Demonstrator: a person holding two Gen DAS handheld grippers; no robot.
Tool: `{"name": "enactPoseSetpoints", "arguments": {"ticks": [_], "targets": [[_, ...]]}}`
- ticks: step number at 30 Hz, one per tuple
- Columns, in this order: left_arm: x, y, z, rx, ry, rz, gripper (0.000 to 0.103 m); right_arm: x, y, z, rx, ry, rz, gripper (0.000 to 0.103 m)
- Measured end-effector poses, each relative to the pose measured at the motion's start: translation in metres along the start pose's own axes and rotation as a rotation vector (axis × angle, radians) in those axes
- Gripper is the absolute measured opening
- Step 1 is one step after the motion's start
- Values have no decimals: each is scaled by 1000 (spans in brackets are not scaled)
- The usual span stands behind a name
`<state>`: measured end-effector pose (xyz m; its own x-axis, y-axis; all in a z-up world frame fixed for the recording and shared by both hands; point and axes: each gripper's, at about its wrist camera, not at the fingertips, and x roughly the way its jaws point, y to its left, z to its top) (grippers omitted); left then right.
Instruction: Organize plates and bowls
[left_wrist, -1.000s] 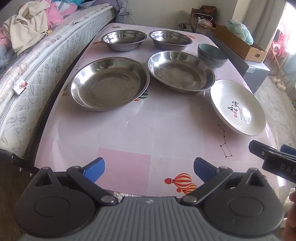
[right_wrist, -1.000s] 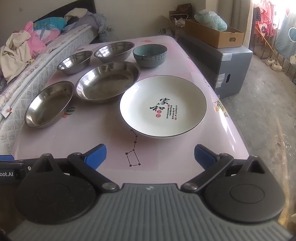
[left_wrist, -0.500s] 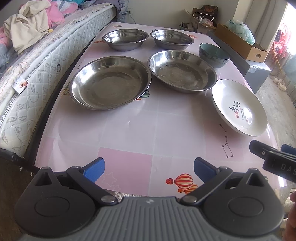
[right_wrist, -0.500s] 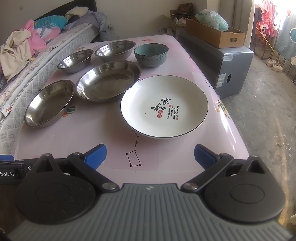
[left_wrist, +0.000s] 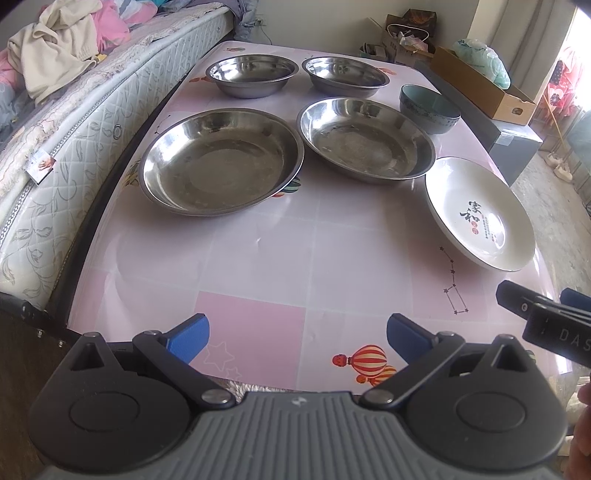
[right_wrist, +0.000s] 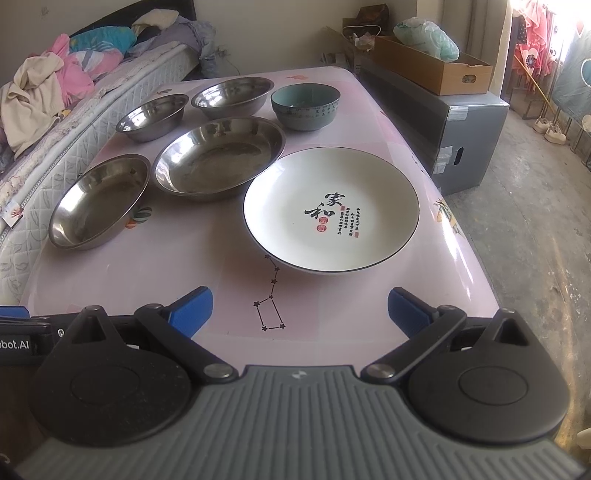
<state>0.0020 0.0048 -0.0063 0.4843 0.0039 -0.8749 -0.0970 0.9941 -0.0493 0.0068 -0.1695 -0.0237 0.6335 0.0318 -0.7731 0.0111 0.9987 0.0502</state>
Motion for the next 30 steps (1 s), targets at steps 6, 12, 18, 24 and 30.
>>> {"name": "enactPoseSetpoints", "arguments": {"ticks": [6, 12, 18, 24, 30], "targets": [[0, 0, 0, -3, -3, -5, 103, 0, 0, 0, 0, 3, 2, 102], [2, 1, 0, -14, 13, -21, 103, 1, 1, 0, -1, 5, 3, 102], [2, 1, 0, -25, 21, -39, 103, 1, 1, 0, 1, 6, 3, 102], [5, 1, -1, -4, -2, 2, 103, 2, 1, -1, 0, 7, 5, 102], [6, 1, -1, -16, 8, -13, 103, 3, 1, -2, 1, 8, 6, 102]]}}
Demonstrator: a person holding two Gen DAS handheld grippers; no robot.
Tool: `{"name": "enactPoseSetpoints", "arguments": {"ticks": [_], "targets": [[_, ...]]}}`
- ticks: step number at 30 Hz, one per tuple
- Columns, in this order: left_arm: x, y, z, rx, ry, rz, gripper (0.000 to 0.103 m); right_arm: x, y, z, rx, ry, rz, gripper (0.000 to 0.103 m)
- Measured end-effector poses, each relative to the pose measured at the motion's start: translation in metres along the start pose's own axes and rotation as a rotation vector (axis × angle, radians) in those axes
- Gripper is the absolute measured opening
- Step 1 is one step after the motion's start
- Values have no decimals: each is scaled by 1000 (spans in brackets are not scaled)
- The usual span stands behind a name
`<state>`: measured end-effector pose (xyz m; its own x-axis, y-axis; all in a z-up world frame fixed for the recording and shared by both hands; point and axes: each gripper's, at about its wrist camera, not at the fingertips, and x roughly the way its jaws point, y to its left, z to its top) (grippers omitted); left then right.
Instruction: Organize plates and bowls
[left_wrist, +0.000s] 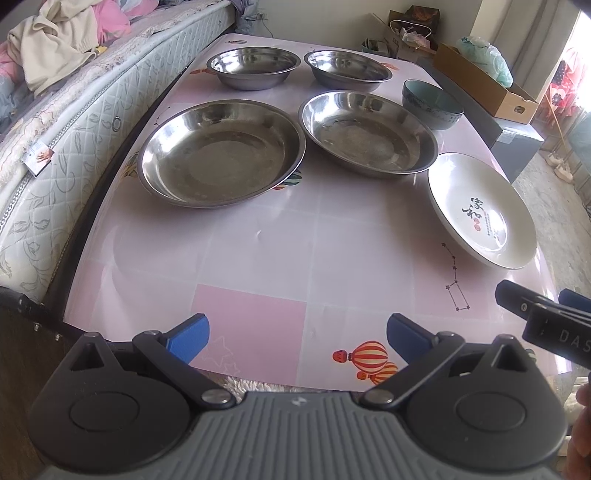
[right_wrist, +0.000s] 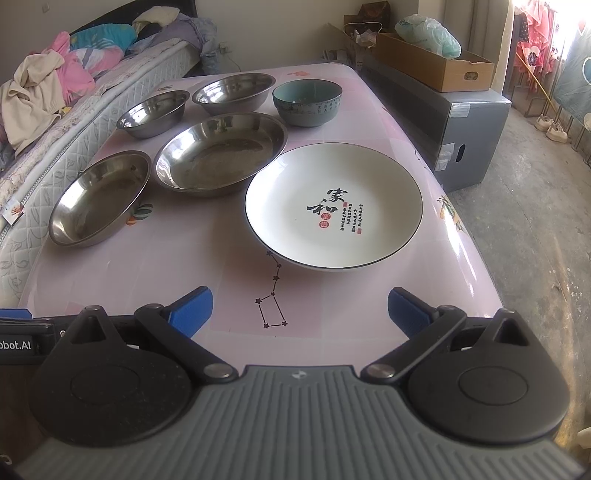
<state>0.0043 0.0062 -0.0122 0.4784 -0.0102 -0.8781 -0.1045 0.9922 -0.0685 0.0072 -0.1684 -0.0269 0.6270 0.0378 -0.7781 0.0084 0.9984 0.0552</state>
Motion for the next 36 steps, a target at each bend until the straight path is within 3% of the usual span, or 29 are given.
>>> {"name": "enactPoseSetpoints", "arguments": {"ticks": [9, 15, 22, 27, 32, 36], "targets": [[10, 5, 3, -42, 26, -26, 103, 0, -1, 4, 3, -37, 15, 102], [27, 18, 7, -85, 24, -2, 103, 2, -3, 18, -26, -88, 61, 102], [34, 46, 15, -136, 18, 69, 102, 17, -14, 33, 48, -73, 158, 102], [29, 75, 33, -183, -18, 116, 102, 23, -3, 60, 11, -48, 125, 102], [23, 101, 55, -209, -52, 164, 102, 20, 12, 94, -84, -97, 141, 102], [22, 121, 76, -240, -89, 169, 102, 16, 30, 121, -197, -199, 27, 102]]}}
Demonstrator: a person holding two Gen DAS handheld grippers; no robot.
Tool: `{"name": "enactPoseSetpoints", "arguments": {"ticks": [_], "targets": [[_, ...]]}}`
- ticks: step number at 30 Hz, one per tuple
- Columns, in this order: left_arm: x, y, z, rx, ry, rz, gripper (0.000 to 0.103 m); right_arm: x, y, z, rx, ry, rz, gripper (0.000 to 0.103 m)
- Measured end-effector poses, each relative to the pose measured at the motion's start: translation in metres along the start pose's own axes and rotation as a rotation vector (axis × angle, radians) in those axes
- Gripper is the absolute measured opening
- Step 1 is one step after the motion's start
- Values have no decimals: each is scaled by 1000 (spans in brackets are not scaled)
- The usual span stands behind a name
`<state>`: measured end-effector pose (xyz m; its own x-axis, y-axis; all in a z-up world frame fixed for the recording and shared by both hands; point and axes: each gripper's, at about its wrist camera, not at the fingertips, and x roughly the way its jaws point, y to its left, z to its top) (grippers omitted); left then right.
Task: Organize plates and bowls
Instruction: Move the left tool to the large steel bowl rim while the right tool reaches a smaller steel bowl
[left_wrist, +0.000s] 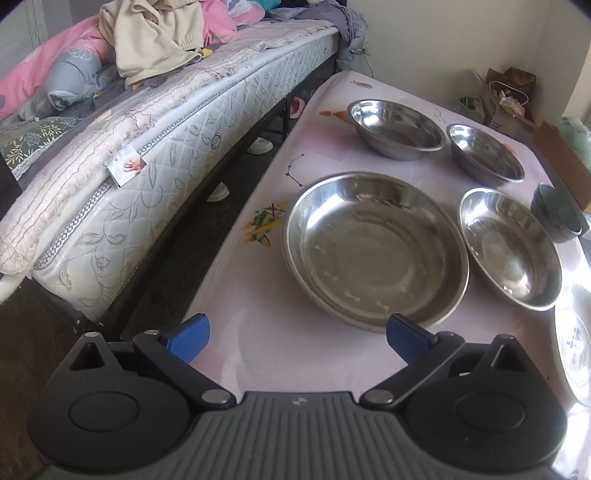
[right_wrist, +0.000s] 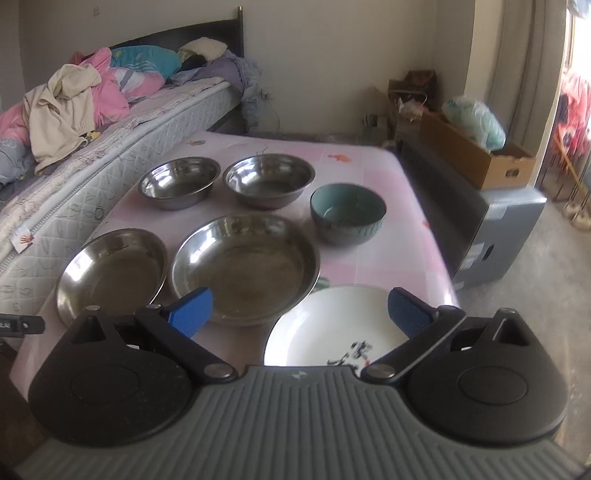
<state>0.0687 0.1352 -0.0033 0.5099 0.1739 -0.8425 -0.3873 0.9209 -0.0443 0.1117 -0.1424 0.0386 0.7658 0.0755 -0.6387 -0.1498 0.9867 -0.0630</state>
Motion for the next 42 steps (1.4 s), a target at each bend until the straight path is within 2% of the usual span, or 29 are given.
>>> {"name": "enactPoseSetpoints", "arguments": {"ticks": [2, 5, 9, 12, 15, 19, 22, 25, 27, 28, 30, 32, 34, 39, 42], "targets": [[2, 5, 11, -12, -24, -9, 102, 1, 2, 16, -43, -65, -47, 102], [5, 9, 28, -14, -54, -22, 102, 3, -2, 36, -55, -155, -55, 102], [12, 13, 53, -19, -107, -59, 102, 16, -6, 58, -94, -215, 59, 102], [20, 17, 73, -30, -166, -134, 102, 35, -2, 76, -67, -209, 136, 102], [31, 12, 98, 3, -204, -163, 102, 64, 7, 96, -31, -178, 199, 102], [53, -3, 137, 82, -226, -110, 102, 113, 23, 119, 30, -105, 293, 101], [80, -12, 168, 106, -227, -76, 102, 159, 38, 134, 84, -25, 351, 97], [109, -20, 197, 119, -208, -64, 102, 197, 49, 143, 149, 60, 392, 81], [126, -27, 213, 126, -205, -65, 102, 225, 57, 144, 211, 125, 431, 67], [134, -30, 221, 124, -207, -66, 98, 234, 59, 145, 236, 144, 437, 65], [151, -35, 234, 109, -204, -70, 93, 262, 66, 144, 287, 192, 436, 51], [169, -42, 244, 108, -175, -80, 76, 284, 72, 141, 323, 226, 424, 46], [185, -50, 255, 124, -143, -83, 66, 299, 78, 138, 338, 249, 425, 39], [224, -62, 272, 116, -38, -108, 57, 325, 88, 136, 350, 278, 425, 25], [241, -65, 277, 94, 25, -98, 41, 335, 87, 137, 364, 300, 430, 16]]}}
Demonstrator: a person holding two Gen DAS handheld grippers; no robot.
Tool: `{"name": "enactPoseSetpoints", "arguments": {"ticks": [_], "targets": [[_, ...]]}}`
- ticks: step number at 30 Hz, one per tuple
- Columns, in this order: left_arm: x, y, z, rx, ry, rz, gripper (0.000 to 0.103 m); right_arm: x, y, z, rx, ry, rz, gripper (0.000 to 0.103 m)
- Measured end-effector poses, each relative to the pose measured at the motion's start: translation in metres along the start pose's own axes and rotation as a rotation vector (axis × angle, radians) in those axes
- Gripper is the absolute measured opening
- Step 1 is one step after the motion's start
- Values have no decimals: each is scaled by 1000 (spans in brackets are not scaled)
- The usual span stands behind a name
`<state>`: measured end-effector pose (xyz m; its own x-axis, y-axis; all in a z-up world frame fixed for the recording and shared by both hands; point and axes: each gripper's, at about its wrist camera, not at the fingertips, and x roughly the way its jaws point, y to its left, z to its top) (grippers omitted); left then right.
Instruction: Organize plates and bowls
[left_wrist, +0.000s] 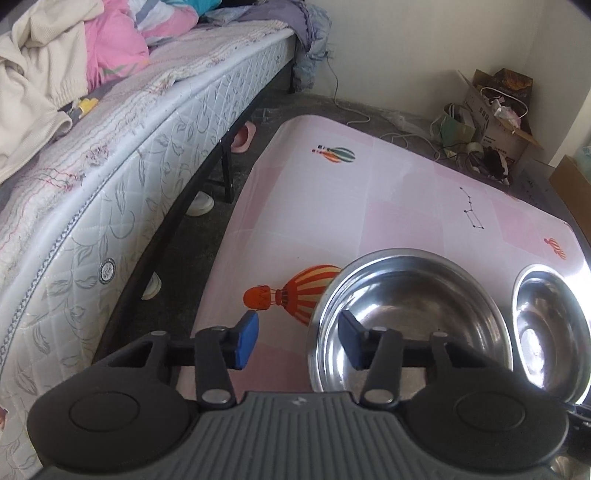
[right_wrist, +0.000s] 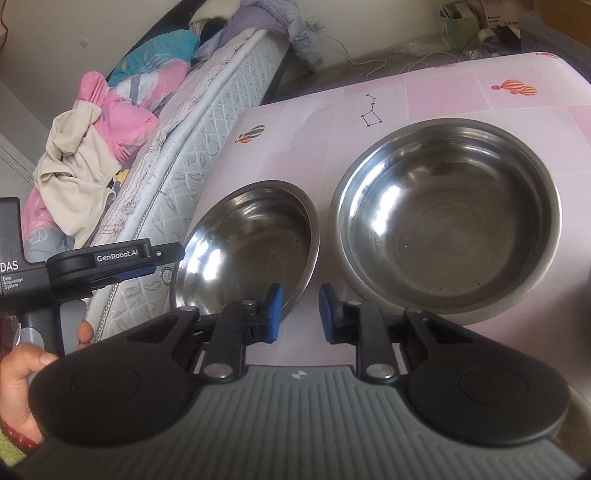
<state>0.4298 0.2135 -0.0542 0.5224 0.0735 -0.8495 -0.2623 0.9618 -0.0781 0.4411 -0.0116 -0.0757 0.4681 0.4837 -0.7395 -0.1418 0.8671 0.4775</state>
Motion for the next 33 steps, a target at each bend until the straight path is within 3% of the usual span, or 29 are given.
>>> {"name": "enactPoseSetpoints", "arguments": {"ticks": [7, 13, 25, 28, 31, 33], "targets": [[9, -7, 3, -13, 41, 2, 14, 17, 4, 7, -20, 15, 0, 8], [0, -8, -2, -21, 78, 15, 11, 16, 0, 10, -34, 26, 11, 7], [-37, 7, -43, -27, 124, -78, 15, -1, 0, -1, -122, 71, 25, 8], [-40, 6, -39, -26, 89, -58, 23, -1, 0, 1, -125, 53, 9, 9], [-35, 4, -30, -32, 70, -54, 38, 1, -3, 4, -118, 30, -10, 10], [-28, -1, -26, -18, 54, -13, 38, 3, -5, 7, -108, 27, -10, 9]]}}
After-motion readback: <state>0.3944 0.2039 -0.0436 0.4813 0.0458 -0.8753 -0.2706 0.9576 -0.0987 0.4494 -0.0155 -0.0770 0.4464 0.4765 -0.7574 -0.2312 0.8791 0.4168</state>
